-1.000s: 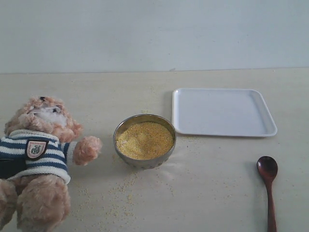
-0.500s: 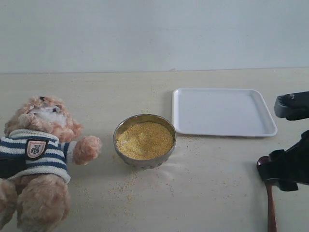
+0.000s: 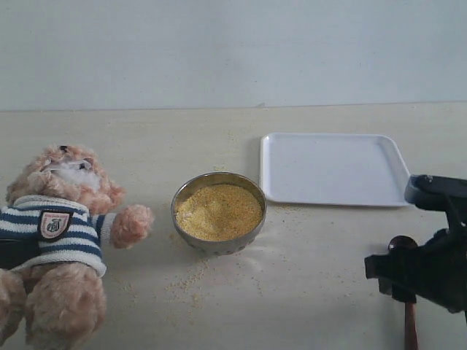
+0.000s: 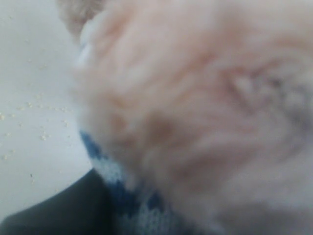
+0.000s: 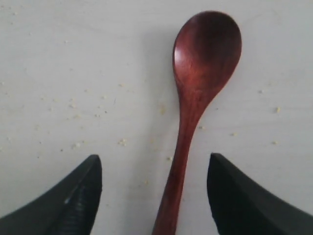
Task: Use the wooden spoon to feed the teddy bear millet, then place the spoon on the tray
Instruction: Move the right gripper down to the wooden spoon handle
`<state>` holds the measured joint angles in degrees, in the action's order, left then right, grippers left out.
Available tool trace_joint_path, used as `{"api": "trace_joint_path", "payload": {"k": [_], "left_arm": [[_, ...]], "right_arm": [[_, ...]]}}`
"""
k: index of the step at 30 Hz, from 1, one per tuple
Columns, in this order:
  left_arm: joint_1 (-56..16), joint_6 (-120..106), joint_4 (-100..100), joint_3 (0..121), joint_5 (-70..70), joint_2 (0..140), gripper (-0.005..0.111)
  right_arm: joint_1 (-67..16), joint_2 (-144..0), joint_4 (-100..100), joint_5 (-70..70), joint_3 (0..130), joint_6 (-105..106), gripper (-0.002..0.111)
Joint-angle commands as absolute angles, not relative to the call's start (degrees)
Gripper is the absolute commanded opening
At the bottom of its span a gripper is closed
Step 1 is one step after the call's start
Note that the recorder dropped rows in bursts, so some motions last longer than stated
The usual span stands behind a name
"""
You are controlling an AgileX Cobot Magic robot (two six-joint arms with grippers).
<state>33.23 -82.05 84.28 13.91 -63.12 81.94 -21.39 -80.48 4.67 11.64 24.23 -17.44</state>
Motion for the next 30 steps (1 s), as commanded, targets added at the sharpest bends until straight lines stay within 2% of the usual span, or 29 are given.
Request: {"api": "trace_joint_path", "payload": {"k": [1,5,13,22,26,30], "left_arm": [[33.4,-82.6,85.1,13.9,-64.9,82.0,0.005],[33.4,-82.6,85.1,13.9,-64.9,82.0,0.005],[33.4,-82.6,85.1,13.9,-64.9,82.0,0.005],[33.4,-82.6,85.1,13.9,-64.9,82.0,0.005],[33.4,-82.6,85.1,13.9,-64.9,82.0,0.005],[33.4,-82.6,85.1,13.9,-64.9,82.0,0.005]], "right_arm": [[-25.2,-80.5,8.6,-2.2,17.2,-18.5,0.061],[-28.8,-80.6,14.5,-10.3,14.1,-16.6,0.061],[-35.4,-80.6,40.1,-20.4,9.3,9.7,0.061],[-49.2,-80.6,68.0,-31.5,7.9,28.9,0.061],[-55.9,-80.7,77.9,-34.8,7.9,33.3,0.061],[-57.8,-80.7,81.8,-34.3,8.1,33.3,0.061]]}}
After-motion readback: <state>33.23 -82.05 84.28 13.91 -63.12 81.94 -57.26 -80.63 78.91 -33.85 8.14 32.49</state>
